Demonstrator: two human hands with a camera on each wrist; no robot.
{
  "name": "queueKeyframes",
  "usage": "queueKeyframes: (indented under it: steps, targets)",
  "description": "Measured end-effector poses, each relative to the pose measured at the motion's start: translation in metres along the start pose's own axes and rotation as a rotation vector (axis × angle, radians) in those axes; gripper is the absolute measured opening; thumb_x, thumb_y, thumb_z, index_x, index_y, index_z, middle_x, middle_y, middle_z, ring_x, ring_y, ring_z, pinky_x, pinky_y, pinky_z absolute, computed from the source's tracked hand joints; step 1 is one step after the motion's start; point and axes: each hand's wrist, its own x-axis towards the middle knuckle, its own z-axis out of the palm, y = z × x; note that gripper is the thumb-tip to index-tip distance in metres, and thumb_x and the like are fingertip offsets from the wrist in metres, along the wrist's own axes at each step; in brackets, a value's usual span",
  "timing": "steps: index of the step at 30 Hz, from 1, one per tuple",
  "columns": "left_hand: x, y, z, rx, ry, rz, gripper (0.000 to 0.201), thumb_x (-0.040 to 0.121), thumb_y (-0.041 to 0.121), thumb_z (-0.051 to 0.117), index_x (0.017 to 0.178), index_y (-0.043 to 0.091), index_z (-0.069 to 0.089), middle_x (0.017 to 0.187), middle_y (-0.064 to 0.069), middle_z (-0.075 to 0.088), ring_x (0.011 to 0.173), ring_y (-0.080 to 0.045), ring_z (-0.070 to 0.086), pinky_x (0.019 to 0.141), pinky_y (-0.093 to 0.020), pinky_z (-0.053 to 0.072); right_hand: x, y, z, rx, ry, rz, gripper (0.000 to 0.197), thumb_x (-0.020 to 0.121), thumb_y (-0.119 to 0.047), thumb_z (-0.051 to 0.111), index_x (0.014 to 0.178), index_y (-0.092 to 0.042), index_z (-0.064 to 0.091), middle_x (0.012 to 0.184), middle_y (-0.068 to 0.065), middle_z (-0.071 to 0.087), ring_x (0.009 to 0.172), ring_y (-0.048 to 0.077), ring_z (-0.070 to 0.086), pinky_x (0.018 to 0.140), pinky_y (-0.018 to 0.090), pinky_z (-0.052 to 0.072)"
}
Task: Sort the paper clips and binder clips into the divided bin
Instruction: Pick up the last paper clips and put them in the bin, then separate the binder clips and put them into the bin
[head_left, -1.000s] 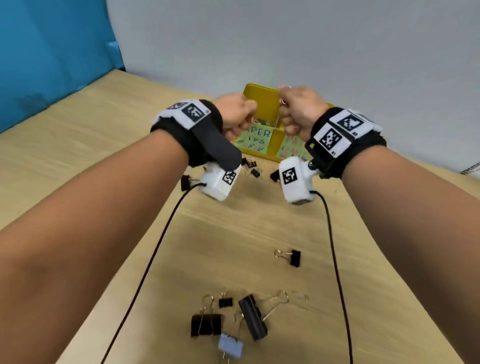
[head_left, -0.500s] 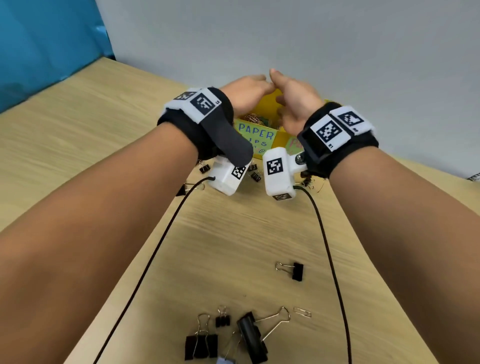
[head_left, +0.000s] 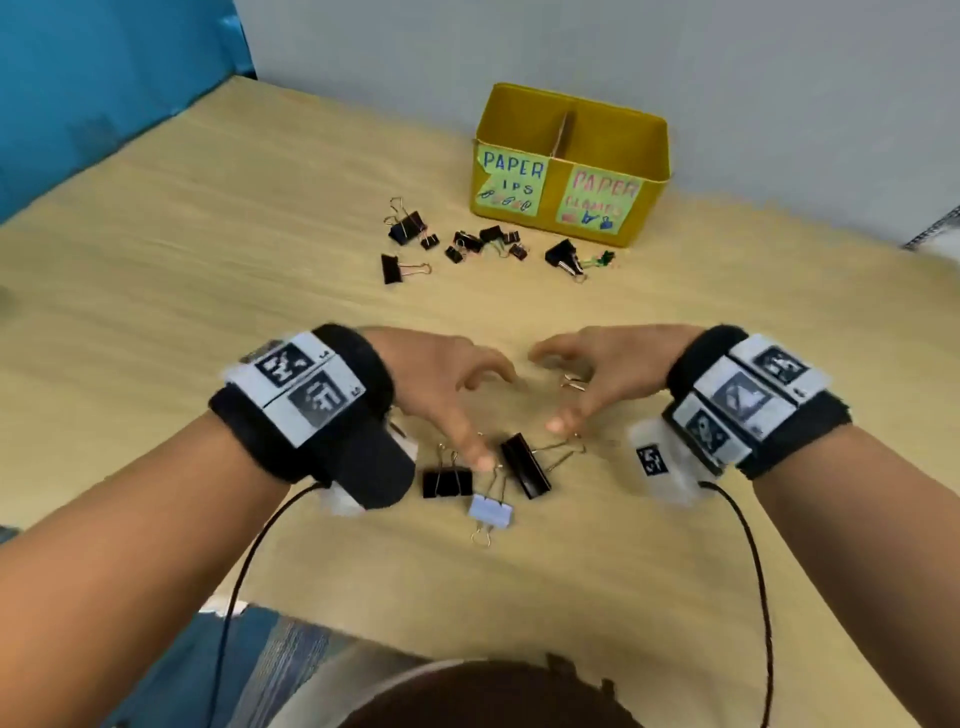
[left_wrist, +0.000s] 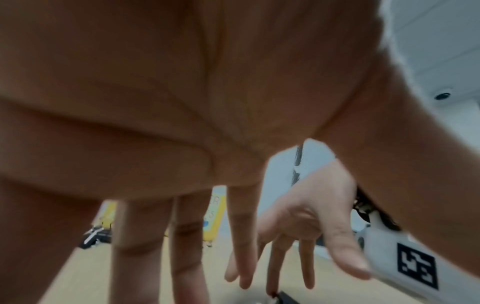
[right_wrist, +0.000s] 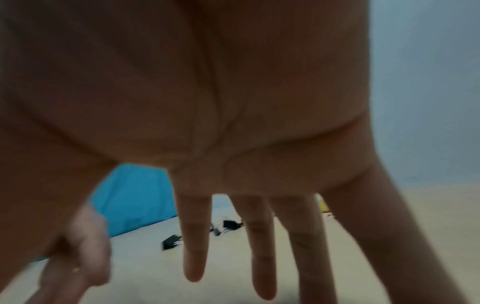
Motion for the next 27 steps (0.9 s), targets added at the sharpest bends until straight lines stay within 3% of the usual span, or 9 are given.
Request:
queueKeyframes:
  steps: [2, 4, 7, 10, 13, 16, 21, 24, 27]
  targets:
    - [-0.003, 0.003, 0.023, 0.104, -0.032, -0.027, 0.106, 0.06, 0.048, 0.081, 0.145, 0.039, 0.018, 0.141, 0.004, 0.029, 0.124, -0.016, 0.04, 0.104, -0.036, 0.041, -0.01, -0.009, 0.022, -0.07, -0.043, 0.012, 0.106, 0.064, -0.056, 0.074, 0.148, -0.037, 0.012, 0.155, -0.002, 0.017, 0.142, 0.023, 0.025, 0.115, 0.043, 0.028]
    - [-0.001, 0.007, 0.043, 0.192, -0.018, -0.038, 0.112, 0.056, 0.05, 0.082, 0.145, 0.038, 0.016, 0.139, 0.0, 0.026, 0.126, -0.023, 0.04, 0.102, -0.043, 0.046, -0.012, -0.018, 0.041, -0.168, -0.008, 0.038, 0.112, 0.061, -0.06, 0.074, 0.148, -0.039, 0.006, 0.155, -0.003, 0.009, 0.142, 0.027, 0.023, 0.112, 0.046, 0.032]
    - [0.007, 0.013, 0.065, 0.275, 0.077, -0.064, 0.111, 0.057, 0.046, 0.083, 0.145, 0.03, 0.017, 0.137, -0.005, 0.026, 0.126, -0.026, 0.036, 0.099, -0.045, 0.047, -0.007, -0.023, 0.063, -0.172, 0.106, 0.062, 0.11, 0.06, -0.061, 0.074, 0.148, -0.035, 0.012, 0.152, 0.001, 0.013, 0.138, 0.03, 0.024, 0.109, 0.047, 0.035]
    - [0.013, 0.012, 0.072, 0.296, 0.205, -0.087, 0.096, 0.063, 0.031, 0.084, 0.141, 0.017, 0.029, 0.133, -0.009, 0.029, 0.122, -0.027, 0.039, 0.095, -0.04, 0.049, 0.0, -0.02, 0.079, -0.118, 0.319, 0.07, 0.092, 0.067, -0.054, 0.072, 0.144, -0.029, 0.028, 0.144, 0.006, 0.028, 0.131, 0.031, 0.03, 0.104, 0.043, 0.039]
    - [0.015, 0.008, 0.067, 0.243, 0.244, -0.043, 0.072, 0.071, 0.02, 0.078, 0.133, 0.015, 0.042, 0.129, -0.009, 0.036, 0.108, -0.024, 0.047, 0.088, -0.034, 0.05, 0.005, -0.014, 0.082, -0.103, 0.438, 0.061, 0.067, 0.077, -0.04, 0.068, 0.136, -0.028, 0.04, 0.136, 0.007, 0.038, 0.125, 0.03, 0.035, 0.101, 0.04, 0.041]
    - [0.019, 0.006, 0.065, 0.266, 0.319, 0.006, 0.05, 0.08, 0.019, 0.07, 0.125, 0.015, 0.051, 0.125, -0.008, 0.044, 0.111, -0.023, 0.048, 0.083, -0.029, 0.045, 0.009, -0.009, 0.079, -0.05, 0.467, 0.025, 0.048, 0.08, -0.032, 0.067, 0.126, -0.03, 0.052, 0.128, 0.005, 0.044, 0.119, 0.03, 0.037, 0.1, 0.038, 0.04]
    - [0.026, 0.004, 0.065, 0.272, 0.407, 0.055, 0.032, 0.082, 0.023, 0.064, 0.111, 0.013, 0.058, 0.113, -0.006, 0.052, 0.098, -0.018, 0.046, 0.077, -0.026, 0.041, 0.014, -0.001, 0.073, 0.08, 0.472, -0.017, 0.041, 0.072, -0.024, 0.072, 0.112, -0.027, 0.062, 0.105, 0.0, 0.045, 0.112, 0.027, 0.048, 0.097, 0.036, 0.044]
    - [0.029, 0.003, 0.062, 0.297, 0.462, 0.058, 0.018, 0.088, 0.018, 0.053, 0.103, 0.01, 0.058, 0.105, -0.007, 0.056, 0.099, -0.02, 0.048, 0.079, -0.029, 0.042, 0.019, -0.002, 0.072, 0.053, 0.471, -0.005, 0.039, 0.069, -0.028, 0.071, 0.107, -0.026, 0.063, 0.102, 0.0, 0.044, 0.109, 0.028, 0.048, 0.094, 0.035, 0.045]
    - [0.032, 0.001, 0.059, 0.267, 0.462, 0.05, 0.015, 0.091, 0.016, 0.046, 0.099, 0.008, 0.057, 0.091, -0.005, 0.05, 0.096, -0.023, 0.052, 0.079, -0.032, 0.044, 0.023, -0.004, 0.072, 0.043, 0.485, 0.013, 0.036, 0.067, -0.03, 0.072, 0.102, -0.026, 0.063, 0.101, 0.0, 0.043, 0.108, 0.028, 0.048, 0.093, 0.035, 0.045]
